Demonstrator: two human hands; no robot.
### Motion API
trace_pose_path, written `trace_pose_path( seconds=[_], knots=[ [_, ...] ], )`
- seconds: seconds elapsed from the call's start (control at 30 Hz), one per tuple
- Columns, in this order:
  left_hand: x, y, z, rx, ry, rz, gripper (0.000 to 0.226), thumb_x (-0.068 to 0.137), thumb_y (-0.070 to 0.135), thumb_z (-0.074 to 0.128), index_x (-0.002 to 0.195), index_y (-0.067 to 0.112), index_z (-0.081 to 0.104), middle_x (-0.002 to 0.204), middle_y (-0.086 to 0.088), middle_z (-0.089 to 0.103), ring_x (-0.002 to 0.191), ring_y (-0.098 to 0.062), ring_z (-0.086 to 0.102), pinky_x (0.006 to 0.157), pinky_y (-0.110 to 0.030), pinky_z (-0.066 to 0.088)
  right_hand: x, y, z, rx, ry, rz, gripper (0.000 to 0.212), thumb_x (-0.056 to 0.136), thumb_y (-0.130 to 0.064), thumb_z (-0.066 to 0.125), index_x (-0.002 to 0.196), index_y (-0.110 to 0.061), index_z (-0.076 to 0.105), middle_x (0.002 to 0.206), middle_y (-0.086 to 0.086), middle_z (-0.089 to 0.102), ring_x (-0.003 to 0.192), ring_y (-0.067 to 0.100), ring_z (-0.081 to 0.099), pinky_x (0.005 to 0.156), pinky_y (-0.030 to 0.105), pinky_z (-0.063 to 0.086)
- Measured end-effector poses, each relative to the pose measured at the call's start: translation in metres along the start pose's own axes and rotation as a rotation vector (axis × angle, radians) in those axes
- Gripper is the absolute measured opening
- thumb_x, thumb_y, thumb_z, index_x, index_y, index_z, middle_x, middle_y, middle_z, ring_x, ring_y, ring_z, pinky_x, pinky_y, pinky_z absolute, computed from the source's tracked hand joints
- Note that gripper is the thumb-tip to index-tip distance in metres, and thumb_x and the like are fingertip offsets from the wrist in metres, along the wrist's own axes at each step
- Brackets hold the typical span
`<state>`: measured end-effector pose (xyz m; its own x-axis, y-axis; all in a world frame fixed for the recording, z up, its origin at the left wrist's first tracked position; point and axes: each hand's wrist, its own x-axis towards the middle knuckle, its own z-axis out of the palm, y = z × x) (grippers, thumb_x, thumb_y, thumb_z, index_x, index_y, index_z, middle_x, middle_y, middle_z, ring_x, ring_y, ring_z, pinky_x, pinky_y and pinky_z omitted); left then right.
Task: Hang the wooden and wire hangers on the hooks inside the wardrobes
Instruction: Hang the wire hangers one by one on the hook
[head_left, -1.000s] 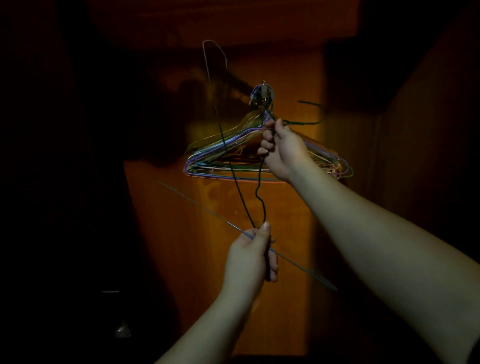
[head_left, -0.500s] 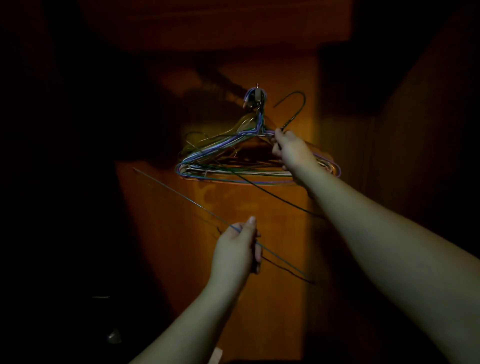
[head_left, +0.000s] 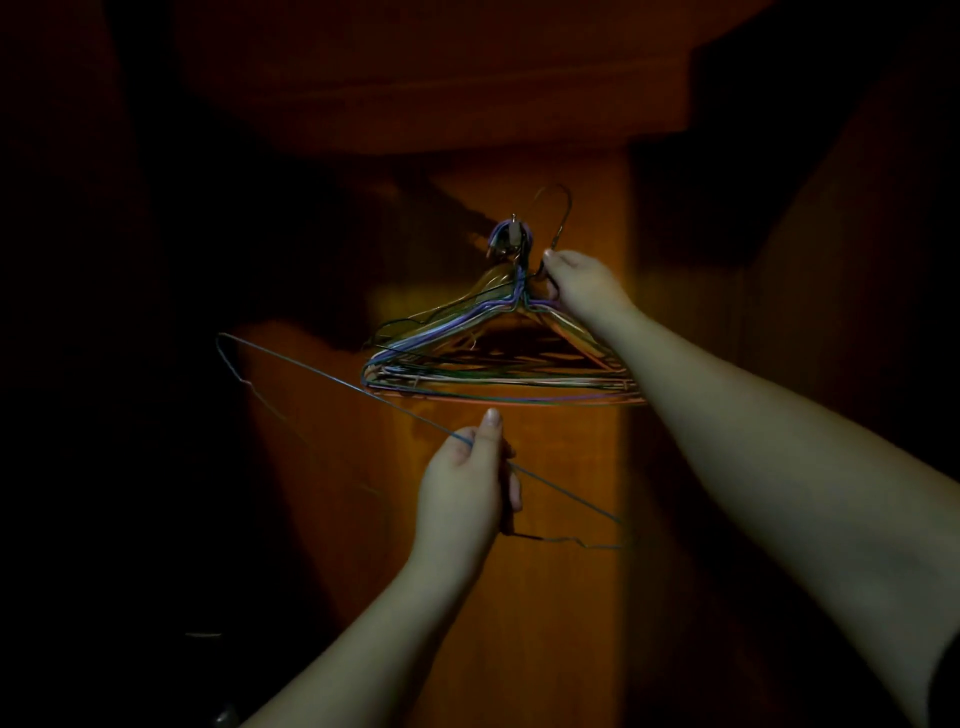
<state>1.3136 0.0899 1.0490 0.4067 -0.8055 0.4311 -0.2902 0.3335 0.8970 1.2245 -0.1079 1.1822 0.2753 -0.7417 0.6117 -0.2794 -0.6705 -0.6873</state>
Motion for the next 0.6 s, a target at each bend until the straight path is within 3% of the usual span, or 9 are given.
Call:
trace_pose_path(
  seconds=[0.2,0.37,0.5,0.6],
  knots=[
    [0.003,0.011,-0.001,0.015,-0.001,0.047,0.046,0.102,0.045,0.038,0.079,0.009,0.053,0.044,-0.003,0.052,0.039,-0.022,0.048,0.043,-0.024,0.039,0.02,-0.013,0.002,-0.052,0.01,-0.011,0.03,0.105,-0.037,0.033,0.102,-0.017,0.056,0.076,-0.003,0.054,0.064,0.01,0.047,0.058,0.028,0.034],
    [0.002,0.014,-0.002,0.008,0.002,0.052,0.043,0.102,0.044,0.039,0.079,0.01,0.053,0.044,-0.002,0.052,0.039,-0.02,0.047,0.043,-0.023,0.039,0.025,-0.01,0.006,-0.099,0.001,-0.003,0.027,0.104,-0.037,0.039,0.1,-0.016,0.055,0.077,-0.003,0.057,0.061,0.009,0.047,0.054,0.026,0.034],
    [0.003,0.016,-0.005,0.007,0.011,0.074,0.043,0.102,0.043,0.039,0.08,0.009,0.052,0.046,-0.005,0.052,0.04,-0.025,0.048,0.045,-0.028,0.039,0.021,-0.001,0.015,-0.087,-0.029,-0.007,0.027,0.103,-0.038,0.042,0.098,-0.016,0.058,0.076,-0.003,0.06,0.074,0.014,0.056,0.063,0.029,0.04],
    [0.002,0.016,-0.008,0.018,0.023,0.084,0.042,0.102,0.042,0.04,0.078,0.01,0.051,0.045,-0.005,0.052,0.04,-0.025,0.048,0.043,-0.027,0.039,0.016,0.007,0.021,-0.072,-0.025,-0.014,0.026,0.102,-0.039,0.044,0.093,-0.019,0.059,0.074,-0.004,0.061,0.072,0.015,0.057,0.066,0.032,0.04]
  ],
)
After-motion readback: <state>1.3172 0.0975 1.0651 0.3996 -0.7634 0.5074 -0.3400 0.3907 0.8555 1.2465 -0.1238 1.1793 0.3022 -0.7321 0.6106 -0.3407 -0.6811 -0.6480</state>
